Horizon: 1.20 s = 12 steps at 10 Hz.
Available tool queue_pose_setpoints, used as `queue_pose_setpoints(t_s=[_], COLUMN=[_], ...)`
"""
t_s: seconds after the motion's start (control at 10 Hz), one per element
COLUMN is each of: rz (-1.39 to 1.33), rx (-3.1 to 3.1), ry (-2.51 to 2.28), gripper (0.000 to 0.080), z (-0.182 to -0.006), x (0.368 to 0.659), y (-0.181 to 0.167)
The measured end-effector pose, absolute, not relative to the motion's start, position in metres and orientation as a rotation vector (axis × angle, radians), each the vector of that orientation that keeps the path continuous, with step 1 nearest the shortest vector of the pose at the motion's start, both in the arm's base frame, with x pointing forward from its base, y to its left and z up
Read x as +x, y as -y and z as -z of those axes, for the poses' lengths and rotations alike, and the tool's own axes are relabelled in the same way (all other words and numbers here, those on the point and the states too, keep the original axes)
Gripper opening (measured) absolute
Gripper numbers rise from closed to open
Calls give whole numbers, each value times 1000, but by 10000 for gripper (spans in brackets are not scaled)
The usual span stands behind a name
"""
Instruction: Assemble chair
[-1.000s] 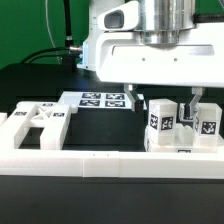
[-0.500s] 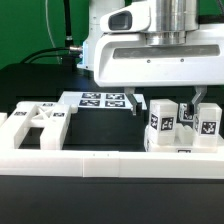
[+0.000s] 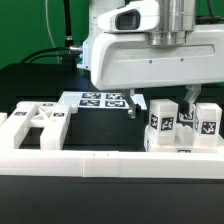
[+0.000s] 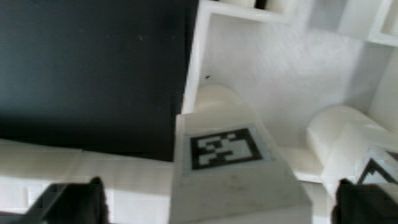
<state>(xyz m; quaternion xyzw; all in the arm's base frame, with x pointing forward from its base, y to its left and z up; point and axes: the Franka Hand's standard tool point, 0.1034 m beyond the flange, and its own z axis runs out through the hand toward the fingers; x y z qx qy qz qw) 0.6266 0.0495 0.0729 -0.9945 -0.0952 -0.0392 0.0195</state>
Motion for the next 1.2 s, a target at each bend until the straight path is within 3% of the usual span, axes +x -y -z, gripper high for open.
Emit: queue_pose_setpoints(t_s=[0.2,0.3,0.4,1.2], rz=[121,120,120,97], rx=[-3087,-3089,-3090,-2867], ry=[282,250,241,-1099], gripper=[377,377,287,287], z=[-73,-73,-72,-71], x=[627,627,626,622], y=[-49,-49,-49,-55])
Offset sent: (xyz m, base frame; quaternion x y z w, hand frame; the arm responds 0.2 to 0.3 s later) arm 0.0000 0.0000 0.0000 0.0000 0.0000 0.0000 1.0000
